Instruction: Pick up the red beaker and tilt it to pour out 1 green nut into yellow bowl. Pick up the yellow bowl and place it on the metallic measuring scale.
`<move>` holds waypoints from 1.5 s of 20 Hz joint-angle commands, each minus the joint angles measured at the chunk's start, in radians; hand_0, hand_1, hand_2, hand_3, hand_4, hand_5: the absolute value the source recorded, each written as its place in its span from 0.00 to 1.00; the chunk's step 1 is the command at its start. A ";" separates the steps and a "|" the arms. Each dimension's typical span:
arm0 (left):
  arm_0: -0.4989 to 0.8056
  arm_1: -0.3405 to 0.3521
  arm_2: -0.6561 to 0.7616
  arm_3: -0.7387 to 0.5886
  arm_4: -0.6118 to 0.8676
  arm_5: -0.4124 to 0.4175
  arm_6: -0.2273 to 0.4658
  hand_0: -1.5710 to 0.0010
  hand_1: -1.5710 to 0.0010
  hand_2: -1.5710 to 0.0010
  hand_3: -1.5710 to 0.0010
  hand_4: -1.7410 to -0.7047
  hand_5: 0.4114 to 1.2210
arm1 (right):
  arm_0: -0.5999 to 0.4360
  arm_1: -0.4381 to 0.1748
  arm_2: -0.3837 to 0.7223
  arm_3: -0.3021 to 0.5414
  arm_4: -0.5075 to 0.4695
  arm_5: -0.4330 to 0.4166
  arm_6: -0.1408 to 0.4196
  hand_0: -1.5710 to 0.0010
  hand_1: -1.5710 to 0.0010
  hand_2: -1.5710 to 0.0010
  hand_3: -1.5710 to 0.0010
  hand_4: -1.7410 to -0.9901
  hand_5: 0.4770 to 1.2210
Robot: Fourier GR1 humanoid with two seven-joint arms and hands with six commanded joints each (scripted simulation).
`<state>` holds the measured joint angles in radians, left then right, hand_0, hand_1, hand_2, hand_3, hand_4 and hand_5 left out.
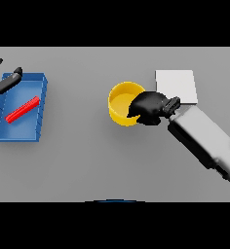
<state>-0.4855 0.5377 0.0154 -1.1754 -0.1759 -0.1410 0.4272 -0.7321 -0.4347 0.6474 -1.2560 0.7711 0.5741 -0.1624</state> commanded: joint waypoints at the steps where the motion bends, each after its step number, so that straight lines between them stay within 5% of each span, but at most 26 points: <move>1: -0.005 -0.002 -0.001 0.007 0.001 -0.002 -0.004 1.00 1.00 1.00 1.00 0.93 0.36 | 0.013 -0.013 -0.002 -0.032 -0.007 0.005 0.016 0.01 0.01 0.08 0.23 0.01 1.00; 6: -0.008 -0.006 0.007 0.000 0.013 0.001 0.001 1.00 1.00 1.00 1.00 0.91 0.36 | 0.033 -0.049 -0.019 -0.114 -0.026 0.009 0.087 0.00 0.00 0.04 0.25 0.00 1.00; 9: 0.005 0.000 0.018 -0.017 0.031 -0.009 0.010 1.00 1.00 1.00 1.00 0.90 0.37 | 0.007 -0.072 -0.058 -0.099 -0.040 0.009 0.127 0.02 0.00 0.05 0.24 0.00 1.00; 12: 0.006 -0.010 0.018 -0.023 0.037 -0.004 0.036 1.00 1.00 1.00 1.00 0.88 0.39 | -0.006 -0.112 -0.090 -0.059 -0.037 -0.052 0.104 0.01 0.00 0.03 0.26 0.00 1.00; 23: 0.033 -0.001 0.022 -0.100 0.048 0.001 0.113 1.00 1.00 1.00 1.00 0.85 0.44 | -0.095 -0.137 -0.157 0.296 -0.015 -0.230 0.055 0.00 0.00 0.02 0.26 0.00 1.00; 30: 0.014 -0.010 0.009 -0.076 0.030 0.007 0.124 1.00 1.00 1.00 1.00 0.85 0.49 | -0.093 -0.110 -0.167 0.443 -0.021 -0.297 0.019 0.00 0.00 0.11 0.15 0.00 1.00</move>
<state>-0.4717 0.5273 0.0240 -1.2512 -0.1458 -0.1342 0.5511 -0.8248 -0.5443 0.4801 -0.8128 0.7494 0.2776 -0.1425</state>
